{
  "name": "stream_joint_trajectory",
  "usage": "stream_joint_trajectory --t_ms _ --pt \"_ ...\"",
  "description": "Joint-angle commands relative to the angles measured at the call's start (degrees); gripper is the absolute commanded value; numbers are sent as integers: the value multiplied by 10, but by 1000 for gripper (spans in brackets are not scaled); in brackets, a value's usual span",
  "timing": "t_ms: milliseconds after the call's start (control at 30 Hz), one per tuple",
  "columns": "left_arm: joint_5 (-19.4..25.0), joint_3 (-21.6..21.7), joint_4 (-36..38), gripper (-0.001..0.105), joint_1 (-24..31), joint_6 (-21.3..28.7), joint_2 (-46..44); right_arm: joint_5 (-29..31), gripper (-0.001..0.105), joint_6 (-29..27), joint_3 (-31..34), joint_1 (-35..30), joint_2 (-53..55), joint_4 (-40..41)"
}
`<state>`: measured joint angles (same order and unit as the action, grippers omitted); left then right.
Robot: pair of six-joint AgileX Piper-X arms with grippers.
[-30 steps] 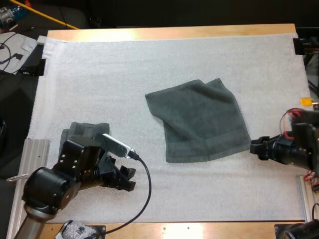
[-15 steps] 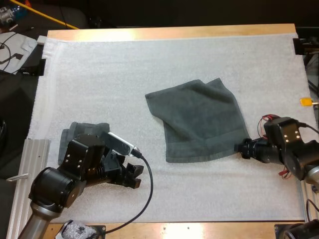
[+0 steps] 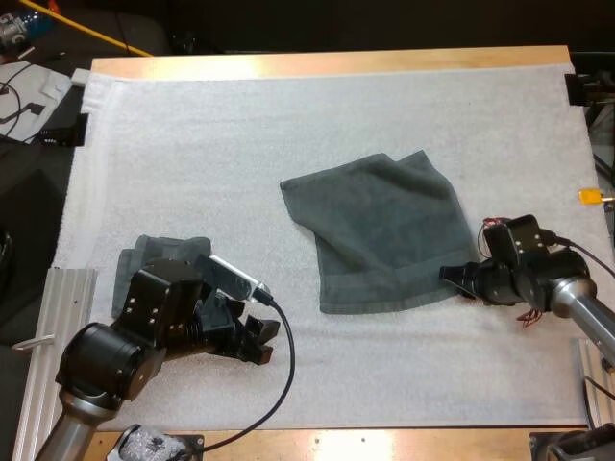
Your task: Pick towel from pile, fold and stack
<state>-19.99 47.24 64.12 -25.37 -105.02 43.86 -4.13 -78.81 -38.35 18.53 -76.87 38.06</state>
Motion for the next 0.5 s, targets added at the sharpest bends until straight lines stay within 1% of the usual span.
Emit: stream_joint_trajectory --t_ms 0,100,200,267,467 --pt "-5 -1 -8 59 0 -5 0 3 42 11 -3 -12 -21 -16" --pt "-5 -1 -9 59 0 -4 0 -3 39 20 -3 -19 -38 -24" --pt "-7 -2 -8 59 0 -5 0 -8 34 31 -2 -21 -46 -31" --pt "-10 1 -6 59 -1 -5 0 12 38 32 -1 -16 -44 -36" --pt "-14 0 -8 59 -1 -5 2 39 38 48 -3 -17 -60 -43"
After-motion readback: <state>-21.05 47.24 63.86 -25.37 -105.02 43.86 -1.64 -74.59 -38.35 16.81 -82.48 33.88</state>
